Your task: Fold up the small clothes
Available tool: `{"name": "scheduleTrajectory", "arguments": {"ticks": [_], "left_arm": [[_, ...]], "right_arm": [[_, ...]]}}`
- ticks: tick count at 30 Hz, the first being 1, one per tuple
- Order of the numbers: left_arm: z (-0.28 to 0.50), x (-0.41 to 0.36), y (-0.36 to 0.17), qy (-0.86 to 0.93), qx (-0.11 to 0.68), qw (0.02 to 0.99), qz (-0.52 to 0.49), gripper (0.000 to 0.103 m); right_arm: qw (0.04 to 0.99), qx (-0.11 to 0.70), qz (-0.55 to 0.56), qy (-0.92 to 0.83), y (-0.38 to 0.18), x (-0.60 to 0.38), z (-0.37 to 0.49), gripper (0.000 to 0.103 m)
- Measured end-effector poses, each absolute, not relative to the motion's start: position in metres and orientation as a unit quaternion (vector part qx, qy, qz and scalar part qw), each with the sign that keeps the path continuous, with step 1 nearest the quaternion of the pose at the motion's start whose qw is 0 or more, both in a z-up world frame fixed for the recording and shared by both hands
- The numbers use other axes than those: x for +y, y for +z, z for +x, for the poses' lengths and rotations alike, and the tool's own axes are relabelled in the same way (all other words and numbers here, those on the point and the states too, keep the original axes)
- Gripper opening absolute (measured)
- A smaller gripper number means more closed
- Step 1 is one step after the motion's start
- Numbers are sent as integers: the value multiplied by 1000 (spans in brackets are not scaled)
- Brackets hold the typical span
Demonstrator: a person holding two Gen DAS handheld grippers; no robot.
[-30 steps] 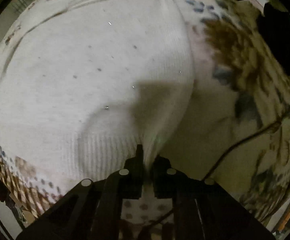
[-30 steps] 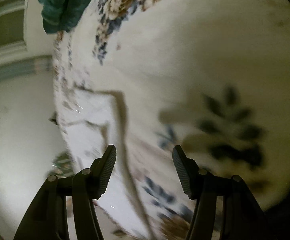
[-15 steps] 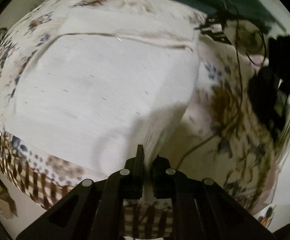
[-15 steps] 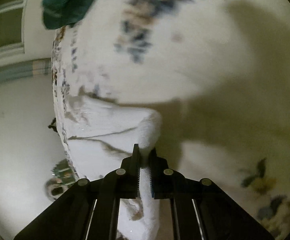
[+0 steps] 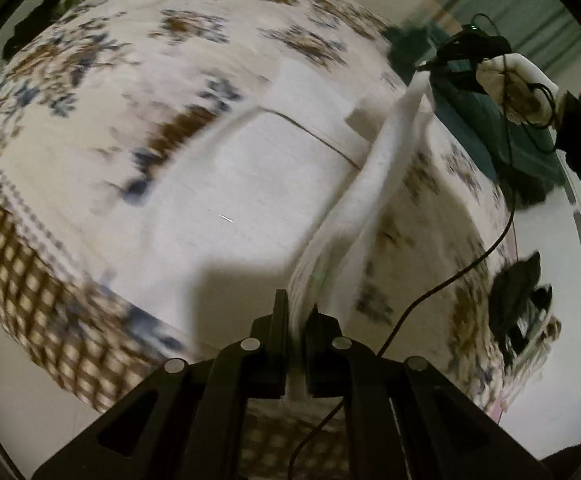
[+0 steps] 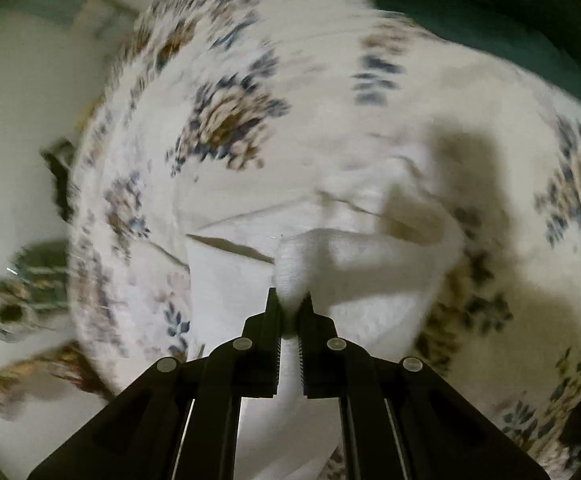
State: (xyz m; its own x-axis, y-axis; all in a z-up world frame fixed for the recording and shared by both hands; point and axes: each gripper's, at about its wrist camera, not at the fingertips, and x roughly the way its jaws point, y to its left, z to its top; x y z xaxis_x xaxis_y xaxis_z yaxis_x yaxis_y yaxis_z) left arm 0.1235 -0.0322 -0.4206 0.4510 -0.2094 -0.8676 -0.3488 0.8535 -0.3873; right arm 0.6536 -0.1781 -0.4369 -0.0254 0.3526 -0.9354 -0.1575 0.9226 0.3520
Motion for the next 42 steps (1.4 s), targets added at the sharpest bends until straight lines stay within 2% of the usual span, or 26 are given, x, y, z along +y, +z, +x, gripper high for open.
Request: {"name": "scheduleTrajectory", "arguments": {"ticks": [7, 12, 13, 14, 15, 16, 17, 18, 19, 20, 25, 28, 31, 32, 33, 34, 42], "left_arm": [[127, 73, -470, 65, 523, 787, -322, 4], [133, 109, -531, 55, 554, 745, -367, 5], [134, 114, -542, 47, 564, 732, -379, 9], [132, 120, -550, 42, 571, 719, -394, 9], [130, 126, -554, 40, 576, 709, -404, 9], [126, 130, -555, 39, 577, 707, -407, 17], [122, 135, -553, 43, 581, 705, -405, 25], [118, 139, -552, 44, 583, 702, -406, 41], [113, 145, -551, 39, 580, 700, -413, 55], [108, 151, -550, 39, 577, 700, -419, 59], [112, 162, -547, 36, 586, 707, -393, 60], [125, 156, -546, 37, 592, 713, -374, 60], [138, 149, -546, 42, 595, 720, -355, 60], [141, 146, -546, 41, 599, 721, -345, 60], [146, 141, -545, 37, 603, 723, -334, 60], [148, 140, -545, 34, 606, 725, -324, 60], [175, 108, -539, -7, 635, 737, -233, 60]], "right_arm": [[683, 718, -12, 135, -498, -18, 660, 7], [662, 739, -40, 116, -556, 30, 662, 8], [655, 745, -42, 115, -564, 32, 661, 13], [648, 752, -35, 116, -568, 30, 657, 17], [643, 756, -26, 119, -568, 26, 654, 33], [637, 760, -10, 128, -565, 20, 646, 52], [634, 761, 4, 137, -560, 12, 638, 60], [634, 760, 21, 146, -552, -1, 625, 64], [632, 758, 36, 155, -544, -14, 610, 64], [629, 759, 49, 163, -536, -29, 593, 64], [615, 769, 88, 153, -524, -124, 461, 64], [575, 800, 129, 111, -555, -178, 368, 64], [513, 820, 240, 84, -600, -216, 281, 64], [503, 819, 265, 82, -610, -220, 264, 62], [502, 808, 297, 87, -618, -224, 247, 39], [510, 799, 307, 85, -622, -226, 231, 6], [572, 763, 299, 50, -598, -255, 180, 3]]}}
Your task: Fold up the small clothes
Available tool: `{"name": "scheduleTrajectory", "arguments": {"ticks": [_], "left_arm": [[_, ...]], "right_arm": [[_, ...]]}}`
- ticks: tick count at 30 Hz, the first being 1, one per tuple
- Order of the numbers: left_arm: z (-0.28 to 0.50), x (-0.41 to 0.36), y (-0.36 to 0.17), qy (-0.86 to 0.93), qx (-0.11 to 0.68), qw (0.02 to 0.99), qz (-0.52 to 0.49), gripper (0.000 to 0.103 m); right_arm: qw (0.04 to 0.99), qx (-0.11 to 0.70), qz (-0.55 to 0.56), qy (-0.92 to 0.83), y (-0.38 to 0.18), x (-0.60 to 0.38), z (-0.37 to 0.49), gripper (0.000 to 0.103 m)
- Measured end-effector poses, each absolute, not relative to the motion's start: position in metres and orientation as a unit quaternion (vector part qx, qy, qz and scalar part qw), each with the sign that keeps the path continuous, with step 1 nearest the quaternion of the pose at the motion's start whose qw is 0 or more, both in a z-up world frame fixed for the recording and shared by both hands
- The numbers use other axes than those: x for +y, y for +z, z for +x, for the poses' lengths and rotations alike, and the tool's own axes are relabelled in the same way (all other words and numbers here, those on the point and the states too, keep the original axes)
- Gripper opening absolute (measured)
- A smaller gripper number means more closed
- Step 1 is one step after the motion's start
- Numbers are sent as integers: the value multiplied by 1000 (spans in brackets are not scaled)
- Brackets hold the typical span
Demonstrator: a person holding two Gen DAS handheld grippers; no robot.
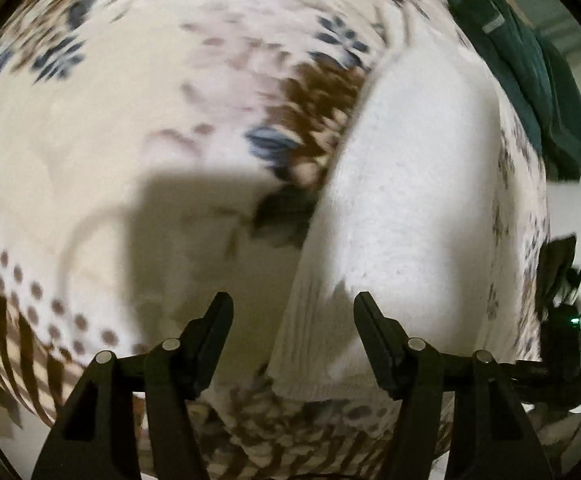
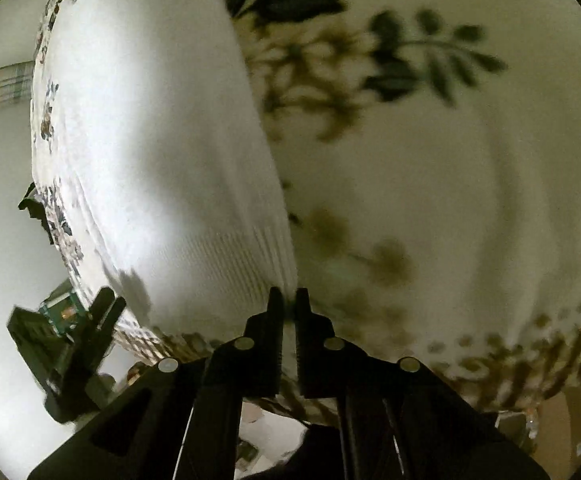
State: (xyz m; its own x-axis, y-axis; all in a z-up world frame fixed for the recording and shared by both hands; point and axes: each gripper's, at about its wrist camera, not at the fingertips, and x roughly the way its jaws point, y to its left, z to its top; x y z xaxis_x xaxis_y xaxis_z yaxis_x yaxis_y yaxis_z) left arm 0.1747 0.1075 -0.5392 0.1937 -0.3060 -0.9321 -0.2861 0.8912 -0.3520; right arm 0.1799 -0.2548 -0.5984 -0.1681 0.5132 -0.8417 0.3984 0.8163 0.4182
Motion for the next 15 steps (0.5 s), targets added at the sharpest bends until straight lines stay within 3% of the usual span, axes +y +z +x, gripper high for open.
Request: {"name": "scheduleTrajectory", "arguments": {"ticks": [6, 8, 9, 15], "left_arm": [[180, 89, -556, -7, 654, 730, -198, 56], [179, 87, -561, -13, 648, 731, -213, 9], [178, 87, -561, -14, 648, 729, -220, 4], [152, 105, -536, -2, 612, 750, -250, 3]], "right_arm": [[578, 770, 265, 51, -588, -273, 159, 2], [577, 768, 275, 49, -589, -276, 154, 2], [575, 769, 276, 52, -591, -276, 151, 2], [559, 782, 270, 44, -602, -244, 139, 0]]}}
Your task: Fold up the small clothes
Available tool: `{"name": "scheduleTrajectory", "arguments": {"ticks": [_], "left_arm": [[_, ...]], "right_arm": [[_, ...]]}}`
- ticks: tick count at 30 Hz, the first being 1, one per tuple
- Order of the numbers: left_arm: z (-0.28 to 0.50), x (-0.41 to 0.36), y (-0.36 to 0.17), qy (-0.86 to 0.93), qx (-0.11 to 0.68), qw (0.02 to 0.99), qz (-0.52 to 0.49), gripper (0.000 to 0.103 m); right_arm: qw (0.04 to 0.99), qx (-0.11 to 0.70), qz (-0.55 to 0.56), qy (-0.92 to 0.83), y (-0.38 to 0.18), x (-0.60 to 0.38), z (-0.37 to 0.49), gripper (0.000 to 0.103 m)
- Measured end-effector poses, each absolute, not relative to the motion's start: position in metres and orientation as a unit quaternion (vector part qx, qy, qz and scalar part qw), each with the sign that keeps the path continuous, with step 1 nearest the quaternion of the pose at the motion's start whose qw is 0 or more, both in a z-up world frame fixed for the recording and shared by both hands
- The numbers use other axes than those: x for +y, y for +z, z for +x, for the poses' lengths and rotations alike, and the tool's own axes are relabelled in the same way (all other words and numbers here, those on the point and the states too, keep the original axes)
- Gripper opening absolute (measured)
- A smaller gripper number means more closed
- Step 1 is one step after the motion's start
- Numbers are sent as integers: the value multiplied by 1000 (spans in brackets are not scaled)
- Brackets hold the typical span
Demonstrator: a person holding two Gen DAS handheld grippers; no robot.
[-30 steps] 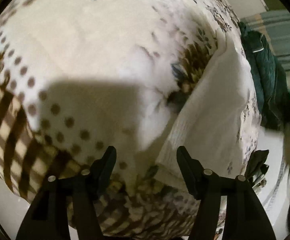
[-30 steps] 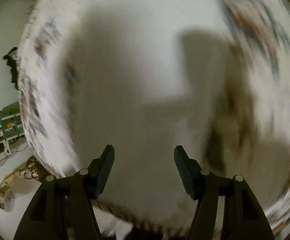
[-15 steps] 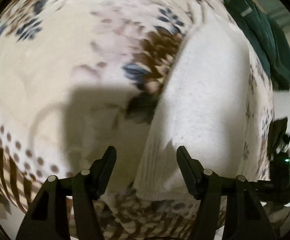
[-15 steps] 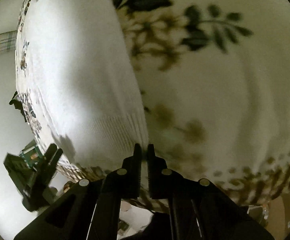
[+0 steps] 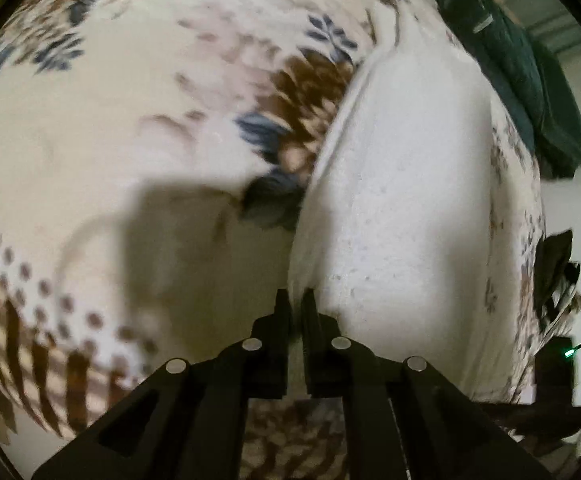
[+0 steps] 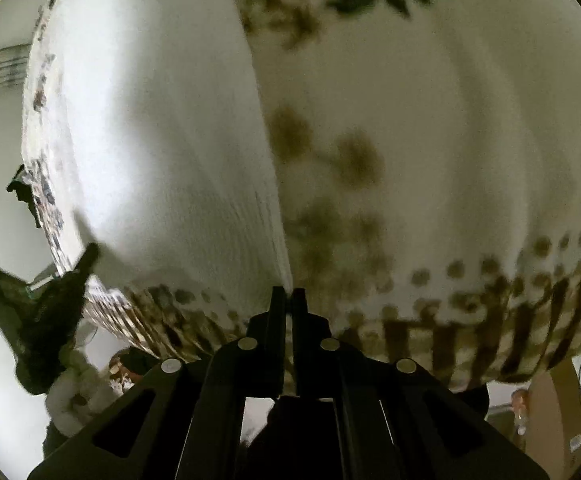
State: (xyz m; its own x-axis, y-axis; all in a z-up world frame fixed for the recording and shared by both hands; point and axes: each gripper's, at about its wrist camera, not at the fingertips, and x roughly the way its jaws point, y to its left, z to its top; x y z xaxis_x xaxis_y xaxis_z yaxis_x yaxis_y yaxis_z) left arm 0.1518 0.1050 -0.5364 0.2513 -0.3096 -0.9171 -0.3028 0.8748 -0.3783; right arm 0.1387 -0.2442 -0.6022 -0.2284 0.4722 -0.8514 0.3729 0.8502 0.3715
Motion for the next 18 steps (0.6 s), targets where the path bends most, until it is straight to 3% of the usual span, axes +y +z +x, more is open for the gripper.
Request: {"name": "scheduleTrajectory", "arguments": {"ticks": [3, 9, 11, 13, 14, 17, 18], "left_arm": [[141, 113, -545, 6, 625, 743, -239, 2], [155, 115, -541, -29, 622, 740, -254, 2], [157, 119, -539, -39, 623, 740, -250, 2], [160, 121, -541, -42, 626, 736, -252, 2], [160, 122, -542, -44, 628, 735, -252, 2], [164, 118, -545, -53, 631, 732, -250, 2], [163, 120, -546, -55, 633, 731, -248, 2]], "right_arm": [[512, 812, 280, 10, -628, -245, 113, 0], [539, 783, 308, 30, -624, -246, 105, 0], [553, 762, 335, 39, -613, -252, 117, 9], [580, 734, 351, 45, -599, -256, 135, 62], [589, 723, 357, 46, -597, -257, 143, 68], [585, 715, 381, 43, -608, -250, 164, 69], [580, 719, 381, 41, -616, -243, 168, 57]]}}
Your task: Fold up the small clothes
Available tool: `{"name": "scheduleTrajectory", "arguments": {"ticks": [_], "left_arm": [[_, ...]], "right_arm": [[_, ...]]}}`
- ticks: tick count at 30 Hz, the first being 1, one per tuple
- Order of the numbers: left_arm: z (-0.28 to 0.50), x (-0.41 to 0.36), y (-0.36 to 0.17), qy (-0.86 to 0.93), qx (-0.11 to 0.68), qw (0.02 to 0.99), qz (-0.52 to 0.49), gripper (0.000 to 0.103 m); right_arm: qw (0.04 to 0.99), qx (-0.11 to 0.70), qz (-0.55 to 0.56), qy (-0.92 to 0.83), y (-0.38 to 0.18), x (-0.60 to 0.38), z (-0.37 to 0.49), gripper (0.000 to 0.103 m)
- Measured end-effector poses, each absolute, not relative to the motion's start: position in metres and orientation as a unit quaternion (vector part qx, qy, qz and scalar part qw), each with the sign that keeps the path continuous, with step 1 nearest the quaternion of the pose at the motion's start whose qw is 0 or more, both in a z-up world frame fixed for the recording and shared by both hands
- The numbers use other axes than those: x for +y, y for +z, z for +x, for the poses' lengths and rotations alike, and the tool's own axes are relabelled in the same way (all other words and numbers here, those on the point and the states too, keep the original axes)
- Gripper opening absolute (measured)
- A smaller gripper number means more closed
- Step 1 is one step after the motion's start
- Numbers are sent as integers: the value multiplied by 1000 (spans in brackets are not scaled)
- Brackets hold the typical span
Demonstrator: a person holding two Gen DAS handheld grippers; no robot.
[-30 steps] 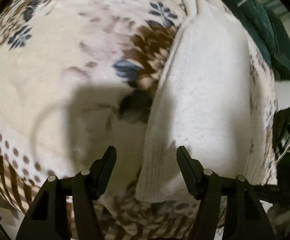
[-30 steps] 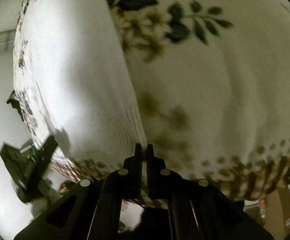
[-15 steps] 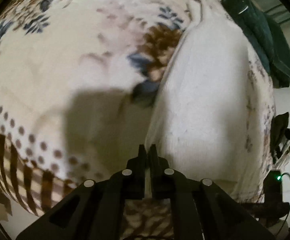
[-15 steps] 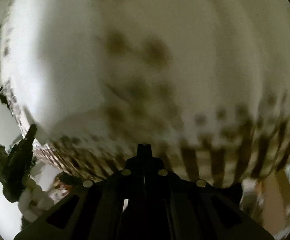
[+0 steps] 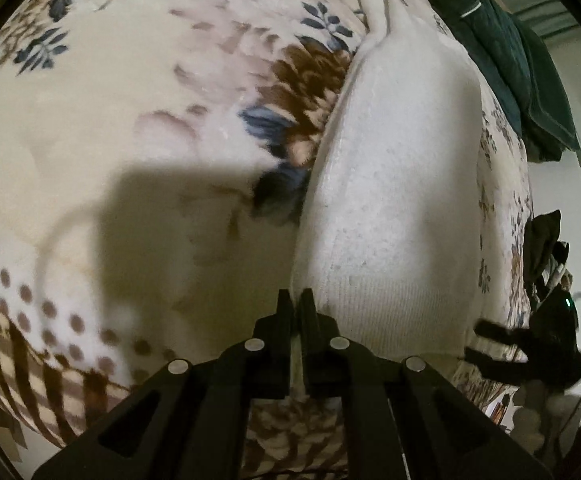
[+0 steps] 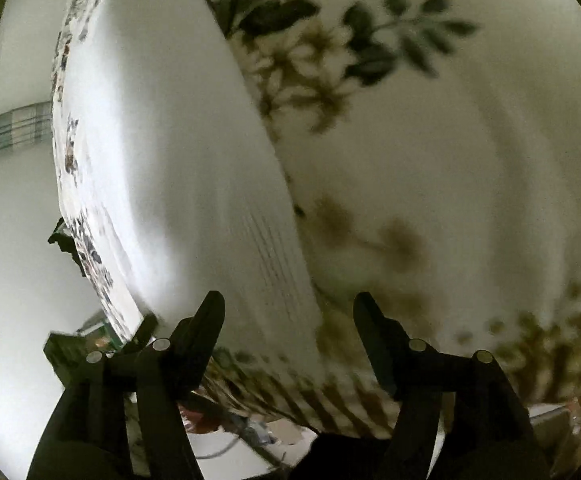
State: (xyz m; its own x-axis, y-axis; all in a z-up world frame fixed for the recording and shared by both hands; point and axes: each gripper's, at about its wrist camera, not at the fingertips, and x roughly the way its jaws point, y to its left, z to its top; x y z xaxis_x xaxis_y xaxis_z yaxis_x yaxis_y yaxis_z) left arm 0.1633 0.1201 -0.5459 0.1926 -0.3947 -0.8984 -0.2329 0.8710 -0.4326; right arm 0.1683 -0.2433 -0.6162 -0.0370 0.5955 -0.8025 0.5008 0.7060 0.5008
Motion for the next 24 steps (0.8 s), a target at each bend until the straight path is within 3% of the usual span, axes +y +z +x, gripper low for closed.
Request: {"name": "scheduleTrajectory", "arguments": {"ticks": [1, 2, 9, 14, 18, 20, 21, 22, 24], "left_arm": [[164, 119, -547, -57, 634, 732, -244, 2], [163, 117, -546, -57, 634, 733, -242, 2], [145, 111, -535, -59, 638, 733, -227, 2], [141, 113, -568, -54, 661, 712, -230, 2], [158, 126, -557, -62, 649, 709, -269, 7], [162, 133, -550, -63, 644, 710, -277, 16], [163, 136, -548, -64, 640, 712, -281, 28], [163, 140, -547, -69, 635, 713, -289, 43], [163, 147, -549, -62, 634, 711, -298, 53]], "right_arm": [[584, 720, 374, 32, -621, -238, 171, 4], [585, 727, 359, 19, -625, -233, 171, 7], [586, 748, 311, -22, -615, -212, 131, 2], [570, 766, 297, -28, -637, -189, 127, 2], [582, 766, 273, 12, -629, -174, 150, 7], [575, 762, 294, 37, -622, -175, 158, 10], [575, 761, 297, 39, -619, -178, 161, 24], [578, 756, 305, 42, -615, -183, 163, 44], [585, 740, 329, 48, -609, -189, 166, 62]]}}
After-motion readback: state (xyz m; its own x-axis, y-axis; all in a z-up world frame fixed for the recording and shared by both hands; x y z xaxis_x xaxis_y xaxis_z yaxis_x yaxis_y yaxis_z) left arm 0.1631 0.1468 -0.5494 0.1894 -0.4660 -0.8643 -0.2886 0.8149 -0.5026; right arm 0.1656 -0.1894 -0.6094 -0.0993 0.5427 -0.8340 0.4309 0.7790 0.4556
